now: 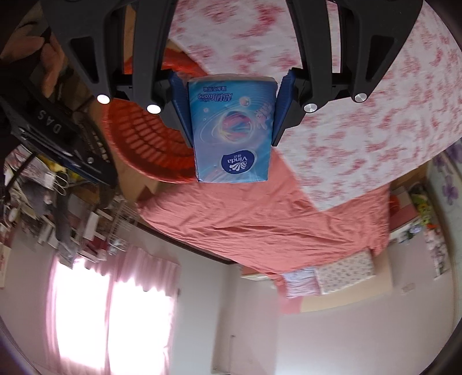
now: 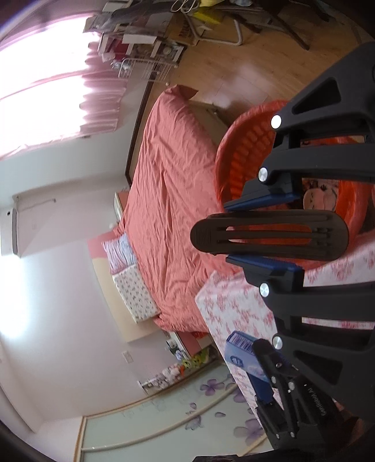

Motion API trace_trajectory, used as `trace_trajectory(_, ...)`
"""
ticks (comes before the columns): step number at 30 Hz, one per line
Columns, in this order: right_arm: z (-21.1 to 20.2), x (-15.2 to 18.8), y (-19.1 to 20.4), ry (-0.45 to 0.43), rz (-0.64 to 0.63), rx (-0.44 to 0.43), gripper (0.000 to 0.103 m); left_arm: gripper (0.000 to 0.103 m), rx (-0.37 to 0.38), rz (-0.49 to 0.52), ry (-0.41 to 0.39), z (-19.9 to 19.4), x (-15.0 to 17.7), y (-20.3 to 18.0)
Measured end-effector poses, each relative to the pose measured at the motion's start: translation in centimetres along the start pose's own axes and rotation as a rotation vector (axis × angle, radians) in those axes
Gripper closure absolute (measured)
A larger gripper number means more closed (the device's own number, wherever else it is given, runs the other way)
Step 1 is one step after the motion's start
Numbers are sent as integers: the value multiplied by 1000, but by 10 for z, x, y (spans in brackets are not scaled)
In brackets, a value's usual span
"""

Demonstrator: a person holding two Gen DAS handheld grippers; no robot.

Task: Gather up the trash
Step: 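Carry the tissue pack and hair clip in both grippers to the basket, then open both grippers over the basket to drop the tissue pack and clip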

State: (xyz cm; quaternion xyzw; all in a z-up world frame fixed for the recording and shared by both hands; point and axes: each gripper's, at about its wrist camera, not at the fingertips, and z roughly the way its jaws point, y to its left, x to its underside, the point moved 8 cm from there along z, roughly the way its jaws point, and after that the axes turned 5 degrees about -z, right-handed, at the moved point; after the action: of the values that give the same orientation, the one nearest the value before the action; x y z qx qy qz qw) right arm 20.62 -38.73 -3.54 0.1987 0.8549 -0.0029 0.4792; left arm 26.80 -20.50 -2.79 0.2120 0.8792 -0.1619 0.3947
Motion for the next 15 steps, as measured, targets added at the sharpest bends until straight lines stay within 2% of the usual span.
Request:
trace_trajectory(9, 16, 8, -55, 25, 102, 16, 72, 51, 81, 46, 82, 44, 9, -49)
trace_trajectory(15, 36, 7, -78, 52, 166, -10, 71, 47, 92, 38, 135, 66, 19, -57)
